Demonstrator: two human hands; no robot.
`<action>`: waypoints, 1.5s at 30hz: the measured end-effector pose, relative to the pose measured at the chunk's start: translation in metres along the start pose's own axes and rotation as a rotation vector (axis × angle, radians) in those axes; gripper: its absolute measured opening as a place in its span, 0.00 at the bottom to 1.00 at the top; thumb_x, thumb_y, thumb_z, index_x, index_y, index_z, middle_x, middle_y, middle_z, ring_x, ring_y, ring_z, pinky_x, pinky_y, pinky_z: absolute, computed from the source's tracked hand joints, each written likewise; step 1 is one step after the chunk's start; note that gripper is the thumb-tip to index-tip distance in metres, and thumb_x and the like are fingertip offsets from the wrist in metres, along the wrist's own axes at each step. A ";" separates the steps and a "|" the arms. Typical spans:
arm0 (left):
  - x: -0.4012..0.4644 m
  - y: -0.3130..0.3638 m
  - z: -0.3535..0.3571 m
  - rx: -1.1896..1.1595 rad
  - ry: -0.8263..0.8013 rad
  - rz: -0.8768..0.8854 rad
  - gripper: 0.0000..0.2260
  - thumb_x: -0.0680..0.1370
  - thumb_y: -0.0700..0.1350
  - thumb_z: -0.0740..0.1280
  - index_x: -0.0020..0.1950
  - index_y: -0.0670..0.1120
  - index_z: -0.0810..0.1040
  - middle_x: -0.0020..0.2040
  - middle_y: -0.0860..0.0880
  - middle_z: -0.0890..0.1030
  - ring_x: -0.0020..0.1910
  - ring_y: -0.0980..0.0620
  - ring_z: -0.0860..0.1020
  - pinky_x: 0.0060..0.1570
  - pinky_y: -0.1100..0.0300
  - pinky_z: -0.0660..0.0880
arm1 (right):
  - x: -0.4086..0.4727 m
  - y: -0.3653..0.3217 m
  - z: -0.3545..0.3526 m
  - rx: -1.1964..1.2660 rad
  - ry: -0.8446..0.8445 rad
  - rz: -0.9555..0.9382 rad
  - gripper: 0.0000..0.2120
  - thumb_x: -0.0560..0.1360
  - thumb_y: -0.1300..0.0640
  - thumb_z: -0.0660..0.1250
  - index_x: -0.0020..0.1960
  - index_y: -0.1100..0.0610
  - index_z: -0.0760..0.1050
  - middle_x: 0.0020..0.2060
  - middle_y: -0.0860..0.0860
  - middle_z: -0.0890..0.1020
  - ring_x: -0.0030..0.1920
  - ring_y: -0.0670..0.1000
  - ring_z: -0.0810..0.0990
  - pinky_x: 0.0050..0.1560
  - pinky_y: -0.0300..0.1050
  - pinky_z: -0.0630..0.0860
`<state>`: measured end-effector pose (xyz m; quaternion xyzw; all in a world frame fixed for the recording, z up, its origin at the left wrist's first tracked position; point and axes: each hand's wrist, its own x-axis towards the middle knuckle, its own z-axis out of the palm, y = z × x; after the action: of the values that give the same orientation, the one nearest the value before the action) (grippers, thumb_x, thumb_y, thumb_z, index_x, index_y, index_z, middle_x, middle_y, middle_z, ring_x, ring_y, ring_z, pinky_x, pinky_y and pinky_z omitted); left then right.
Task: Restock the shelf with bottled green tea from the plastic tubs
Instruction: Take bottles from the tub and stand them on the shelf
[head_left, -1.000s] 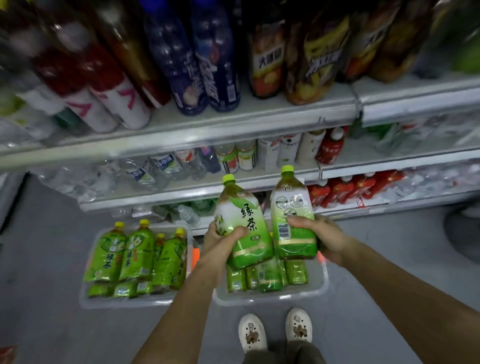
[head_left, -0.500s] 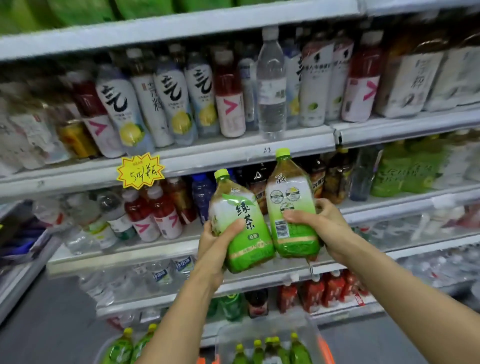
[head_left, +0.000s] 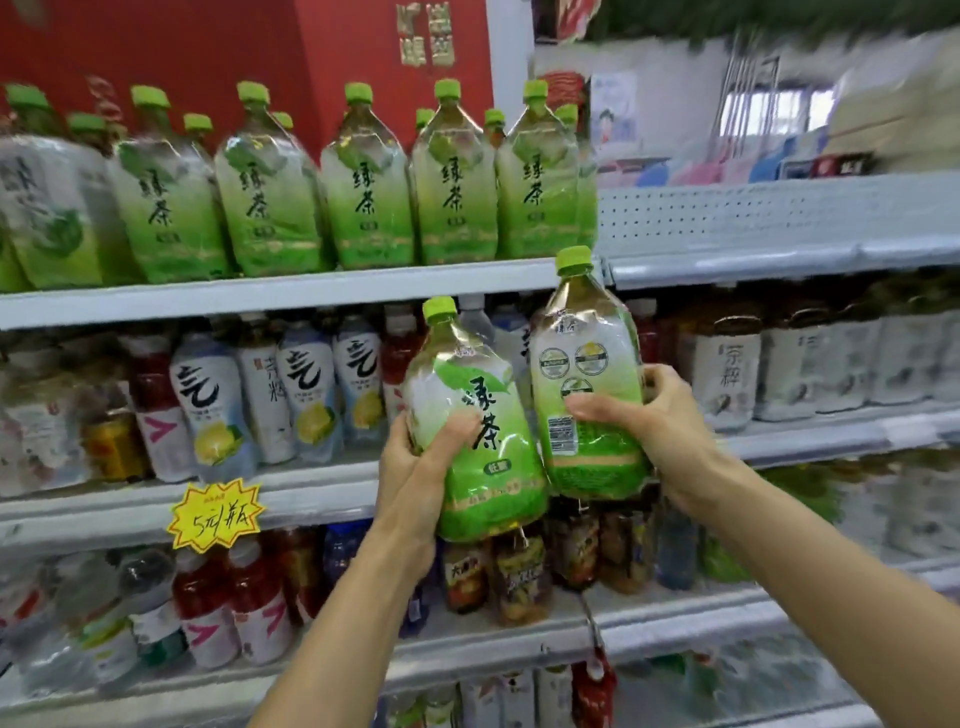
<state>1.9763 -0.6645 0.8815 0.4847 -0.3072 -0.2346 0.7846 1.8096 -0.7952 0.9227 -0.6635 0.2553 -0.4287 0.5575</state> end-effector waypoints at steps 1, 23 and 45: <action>0.007 0.004 0.015 0.000 0.002 0.028 0.37 0.56 0.56 0.79 0.63 0.48 0.76 0.53 0.43 0.86 0.48 0.43 0.86 0.43 0.46 0.83 | 0.010 -0.011 -0.009 -0.013 -0.001 -0.032 0.49 0.44 0.44 0.85 0.60 0.54 0.69 0.52 0.53 0.82 0.49 0.53 0.85 0.48 0.54 0.83; 0.141 0.069 0.190 0.108 0.062 0.346 0.38 0.58 0.62 0.77 0.63 0.45 0.76 0.56 0.42 0.84 0.53 0.40 0.84 0.53 0.38 0.81 | 0.265 -0.111 -0.107 -0.134 0.248 -0.250 0.52 0.42 0.35 0.80 0.55 0.54 0.58 0.57 0.55 0.75 0.61 0.58 0.75 0.62 0.58 0.76; 0.184 0.066 0.197 -0.014 -0.072 0.345 0.33 0.65 0.57 0.75 0.64 0.39 0.79 0.59 0.36 0.83 0.58 0.33 0.81 0.58 0.29 0.75 | 0.316 -0.098 -0.112 -0.502 0.068 -0.179 0.48 0.62 0.45 0.82 0.69 0.59 0.57 0.62 0.56 0.72 0.63 0.57 0.73 0.68 0.54 0.70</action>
<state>1.9701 -0.8802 1.0554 0.4107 -0.4118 -0.1158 0.8052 1.8589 -1.0877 1.1076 -0.7862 0.3125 -0.4215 0.3264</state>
